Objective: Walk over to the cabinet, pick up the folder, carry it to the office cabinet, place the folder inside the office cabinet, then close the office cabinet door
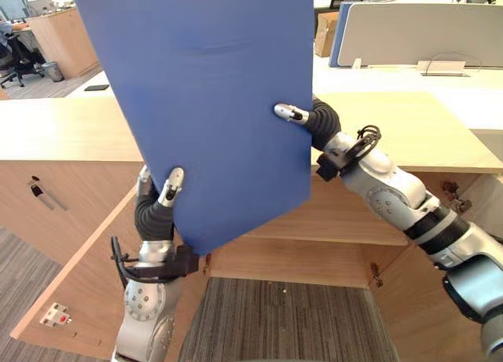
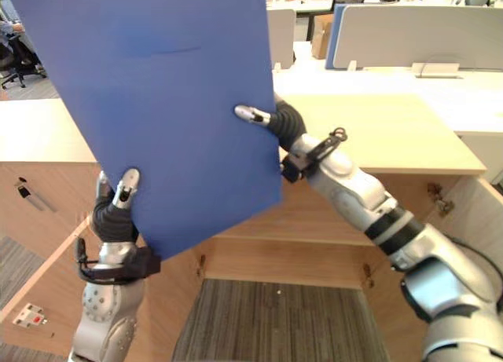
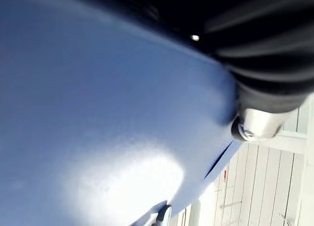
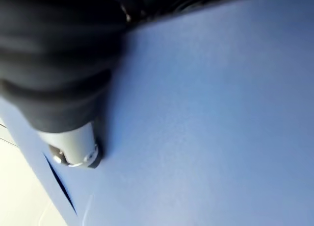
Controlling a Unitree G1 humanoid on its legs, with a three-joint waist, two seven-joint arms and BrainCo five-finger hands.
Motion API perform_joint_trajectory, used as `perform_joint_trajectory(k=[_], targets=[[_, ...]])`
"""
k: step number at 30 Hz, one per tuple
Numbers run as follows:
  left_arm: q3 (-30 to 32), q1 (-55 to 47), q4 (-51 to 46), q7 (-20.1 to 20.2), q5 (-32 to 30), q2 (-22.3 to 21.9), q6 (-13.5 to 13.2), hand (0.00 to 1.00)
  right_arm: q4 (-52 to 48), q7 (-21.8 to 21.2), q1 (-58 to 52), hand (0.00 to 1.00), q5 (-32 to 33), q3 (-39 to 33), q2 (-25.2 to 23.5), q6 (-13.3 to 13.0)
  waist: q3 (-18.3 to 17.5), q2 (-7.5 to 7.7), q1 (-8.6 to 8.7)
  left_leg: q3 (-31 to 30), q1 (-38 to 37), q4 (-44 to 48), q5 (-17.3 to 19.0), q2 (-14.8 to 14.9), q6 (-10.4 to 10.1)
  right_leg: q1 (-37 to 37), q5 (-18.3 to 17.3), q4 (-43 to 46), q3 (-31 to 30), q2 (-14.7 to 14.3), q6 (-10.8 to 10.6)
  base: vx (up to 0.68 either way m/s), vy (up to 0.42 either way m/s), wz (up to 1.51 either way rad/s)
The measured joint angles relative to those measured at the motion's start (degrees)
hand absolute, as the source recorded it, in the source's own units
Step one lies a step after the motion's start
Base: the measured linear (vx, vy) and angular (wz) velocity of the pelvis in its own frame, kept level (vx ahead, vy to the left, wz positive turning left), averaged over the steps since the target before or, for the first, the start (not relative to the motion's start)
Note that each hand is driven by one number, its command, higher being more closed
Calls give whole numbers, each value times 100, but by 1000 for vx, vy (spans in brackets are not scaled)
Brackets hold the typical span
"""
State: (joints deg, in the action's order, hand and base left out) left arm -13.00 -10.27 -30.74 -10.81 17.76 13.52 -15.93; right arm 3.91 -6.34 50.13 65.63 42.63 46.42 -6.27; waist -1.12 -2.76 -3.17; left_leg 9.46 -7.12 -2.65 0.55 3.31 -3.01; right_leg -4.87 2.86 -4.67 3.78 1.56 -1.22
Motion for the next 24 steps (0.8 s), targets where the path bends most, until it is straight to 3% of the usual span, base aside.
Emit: perform_joint_trajectory(k=[3,7,8,10,13,14,16,20,24], targets=[[-181,-7,216,136,305,96,-159,0,-52,-48,-64,100,108,211,280,25,-42,-4,2,5,4,14,3,1,-4,1,0,3,-2,0,0,0,0,0],[-1015,-332,1179,914,1213,748,-174,0,-648,-121,-598,100,-420,235,1133,105,-81,-12,20,43,18,59,28,4,-20,49,-1,22,-35,-13,1,0,0,-3],[-1210,-371,1364,1053,1272,886,-105,0,-726,-155,-723,100,-593,214,1246,132,-81,-12,30,55,19,59,32,5,-21,60,-1,25,-54,-15,1,0,0,-15],[-2085,-392,2213,1824,1763,1380,423,0,-1215,-481,-1361,100,-1845,-32,1507,227,-90,-26,111,106,54,58,43,12,-29,135,-1,46,-115,-33,0,-8,0,-15],[-2675,-409,3170,2619,1844,1419,836,0,-1948,-849,-2516,100,-3233,-661,1418,243,-83,-26,257,220,63,56,54,36,-43,207,0,72,-229,-53,2,-2,1,-18],[-2669,-409,3384,2736,1840,1339,882,0,-2031,-887,-2771,100,-3473,-865,1313,242,-81,-28,256,249,43,55,63,43,-50,207,0,80,-255,-58,1,2,11,-21],[-2366,-348,4556,2986,1640,875,1000,0,-2318,-886,-3636,100,-4777,-1668,766,151,-75,-34,319,279,34,77,98,62,-30,205,-5,84,-279,-68,7,-19,-4,-11],[-1556,-364,6074,2882,893,311,1122,0,-2522,-759,-4433,100,-6636,-2326,216,-260,-38,-5,389,288,31,84,113,82,-19,207,-13,82,-298,-71,16,-18,-4,-1],[-557,-474,7321,2694,244,-176,1145,0,-2263,-457,-5166,100,-8681,-2522,-2,-633,48,-20,383,318,8,87,126,71,-10,200,-10,85,-341,-71,13,-7,9,-3]])
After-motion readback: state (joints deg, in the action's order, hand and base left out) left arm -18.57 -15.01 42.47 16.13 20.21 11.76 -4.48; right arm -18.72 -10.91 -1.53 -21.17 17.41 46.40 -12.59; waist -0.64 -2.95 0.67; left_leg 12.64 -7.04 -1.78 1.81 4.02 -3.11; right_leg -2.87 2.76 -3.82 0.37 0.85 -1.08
